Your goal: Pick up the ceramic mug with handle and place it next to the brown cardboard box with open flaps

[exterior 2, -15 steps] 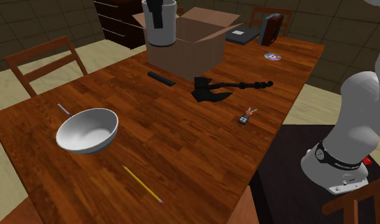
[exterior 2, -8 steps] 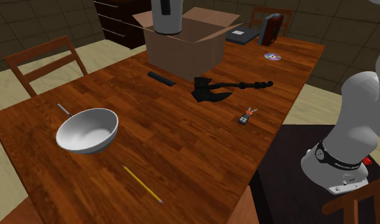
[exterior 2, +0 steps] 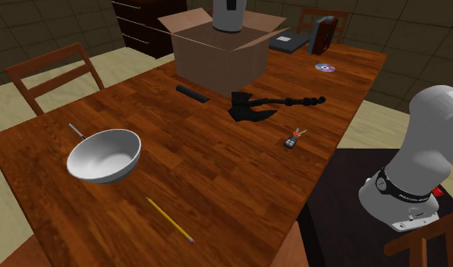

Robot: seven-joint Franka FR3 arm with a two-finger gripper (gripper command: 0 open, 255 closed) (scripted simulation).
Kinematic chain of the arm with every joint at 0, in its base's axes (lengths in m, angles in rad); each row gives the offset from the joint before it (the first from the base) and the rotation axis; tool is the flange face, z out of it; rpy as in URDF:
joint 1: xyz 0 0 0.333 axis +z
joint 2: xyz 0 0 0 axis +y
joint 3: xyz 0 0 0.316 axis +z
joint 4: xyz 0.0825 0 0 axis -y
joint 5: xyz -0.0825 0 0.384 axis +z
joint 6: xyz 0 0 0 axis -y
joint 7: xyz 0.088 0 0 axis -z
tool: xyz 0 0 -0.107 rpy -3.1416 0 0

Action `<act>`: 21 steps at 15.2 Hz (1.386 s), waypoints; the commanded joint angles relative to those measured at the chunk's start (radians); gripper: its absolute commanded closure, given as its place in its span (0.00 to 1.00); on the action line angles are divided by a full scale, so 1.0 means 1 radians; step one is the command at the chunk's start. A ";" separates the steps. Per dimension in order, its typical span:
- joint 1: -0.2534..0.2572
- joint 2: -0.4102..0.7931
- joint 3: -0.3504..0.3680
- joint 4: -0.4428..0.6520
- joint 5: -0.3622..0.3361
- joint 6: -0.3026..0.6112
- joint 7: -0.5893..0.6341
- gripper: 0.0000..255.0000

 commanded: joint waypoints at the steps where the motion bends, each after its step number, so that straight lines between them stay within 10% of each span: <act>1: -0.023 -0.039 -0.021 -0.047 -0.007 0.012 -0.047 1.00; 21: -0.229 -0.160 -0.274 -0.178 -0.045 0.059 -0.508 1.00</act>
